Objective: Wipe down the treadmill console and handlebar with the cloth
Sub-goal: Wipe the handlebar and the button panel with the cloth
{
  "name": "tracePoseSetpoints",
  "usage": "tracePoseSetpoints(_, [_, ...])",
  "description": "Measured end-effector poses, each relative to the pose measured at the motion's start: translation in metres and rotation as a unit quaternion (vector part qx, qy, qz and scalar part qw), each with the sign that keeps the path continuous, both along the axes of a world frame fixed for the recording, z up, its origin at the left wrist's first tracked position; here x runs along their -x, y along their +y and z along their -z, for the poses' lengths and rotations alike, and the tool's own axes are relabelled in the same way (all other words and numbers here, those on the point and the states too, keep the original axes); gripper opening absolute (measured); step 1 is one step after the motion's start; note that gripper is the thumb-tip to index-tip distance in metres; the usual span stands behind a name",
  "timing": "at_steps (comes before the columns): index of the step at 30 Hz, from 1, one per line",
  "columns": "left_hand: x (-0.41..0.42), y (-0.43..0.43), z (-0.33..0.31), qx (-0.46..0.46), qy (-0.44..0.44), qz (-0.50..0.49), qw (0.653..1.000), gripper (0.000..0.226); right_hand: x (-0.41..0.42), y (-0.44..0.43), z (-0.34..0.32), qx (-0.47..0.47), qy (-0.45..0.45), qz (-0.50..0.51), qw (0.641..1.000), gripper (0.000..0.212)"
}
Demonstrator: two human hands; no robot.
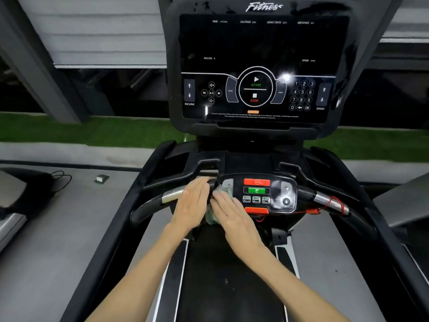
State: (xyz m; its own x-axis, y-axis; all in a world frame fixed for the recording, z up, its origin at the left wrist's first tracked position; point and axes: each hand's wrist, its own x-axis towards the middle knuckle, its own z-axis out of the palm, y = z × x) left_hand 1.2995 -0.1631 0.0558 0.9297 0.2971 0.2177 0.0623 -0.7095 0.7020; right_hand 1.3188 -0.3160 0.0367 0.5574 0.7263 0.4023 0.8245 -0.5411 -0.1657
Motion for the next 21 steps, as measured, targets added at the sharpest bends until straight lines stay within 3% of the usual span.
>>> tracePoseSetpoints(7, [0.001, 0.005, -0.007, 0.035, -0.003, 0.01, 0.999, 0.033, -0.044, 0.024, -0.051, -0.023, 0.023, 0.058, 0.998, 0.062])
tracePoseSetpoints(13, [-0.001, 0.009, -0.005, 0.025, 0.014, 0.011, 1.0, 0.038, -0.067, -0.037, -0.046, -0.043, 0.055, 0.13, 0.989, 0.074])
tracePoseSetpoints(17, [-0.006, 0.013, -0.002, -0.006, 0.004, 0.026, 1.0, 0.036, -0.076, -0.062, -0.056, -0.014, 0.055, 0.172, 0.983, 0.065])
tracePoseSetpoints(21, [-0.019, 0.02, -0.006, 0.009, -0.005, 0.029, 1.0, 0.034, -0.086, -0.072, -0.082, -0.122, 0.174, 0.19, 0.958, 0.062])
